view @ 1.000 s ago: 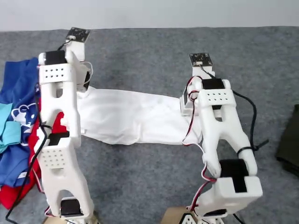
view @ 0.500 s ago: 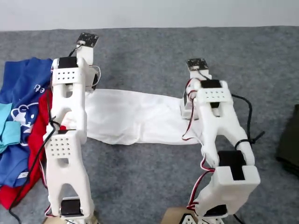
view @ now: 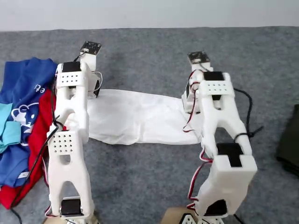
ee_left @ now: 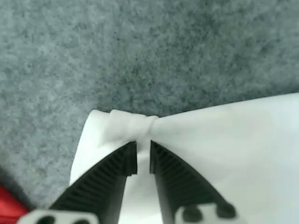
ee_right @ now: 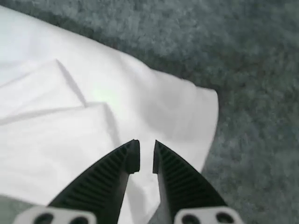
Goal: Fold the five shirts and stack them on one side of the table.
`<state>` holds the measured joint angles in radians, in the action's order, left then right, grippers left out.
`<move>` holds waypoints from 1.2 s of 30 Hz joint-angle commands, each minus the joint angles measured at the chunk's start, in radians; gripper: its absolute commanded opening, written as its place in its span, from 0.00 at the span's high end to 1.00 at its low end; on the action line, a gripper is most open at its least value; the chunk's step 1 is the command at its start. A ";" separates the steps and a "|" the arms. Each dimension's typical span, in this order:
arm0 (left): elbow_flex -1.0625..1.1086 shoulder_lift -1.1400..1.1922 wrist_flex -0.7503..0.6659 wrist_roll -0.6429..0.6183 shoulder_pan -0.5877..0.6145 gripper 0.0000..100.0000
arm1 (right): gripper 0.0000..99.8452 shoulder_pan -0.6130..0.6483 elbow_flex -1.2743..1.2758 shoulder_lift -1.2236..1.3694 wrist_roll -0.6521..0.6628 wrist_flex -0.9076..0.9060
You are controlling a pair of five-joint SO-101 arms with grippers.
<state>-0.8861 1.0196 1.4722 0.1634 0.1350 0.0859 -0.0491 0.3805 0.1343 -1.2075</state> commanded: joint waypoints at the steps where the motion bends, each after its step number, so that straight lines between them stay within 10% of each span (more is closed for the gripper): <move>1: -0.038 -0.015 0.003 0.009 -0.003 0.93 | 0.94 -0.002 -0.055 0.042 0.044 0.079; 21: -0.139 0.026 0.037 0.008 0.112 0.94 | 0.99 -0.119 -0.259 0.259 0.080 0.036; 36: -0.412 -0.012 0.126 -0.037 -0.041 0.94 | 0.99 -0.128 -0.259 0.255 0.080 -0.024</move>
<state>-1.2543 1.0671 1.6303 0.1619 0.1212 -0.0061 -0.2823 0.6582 0.2018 -1.2137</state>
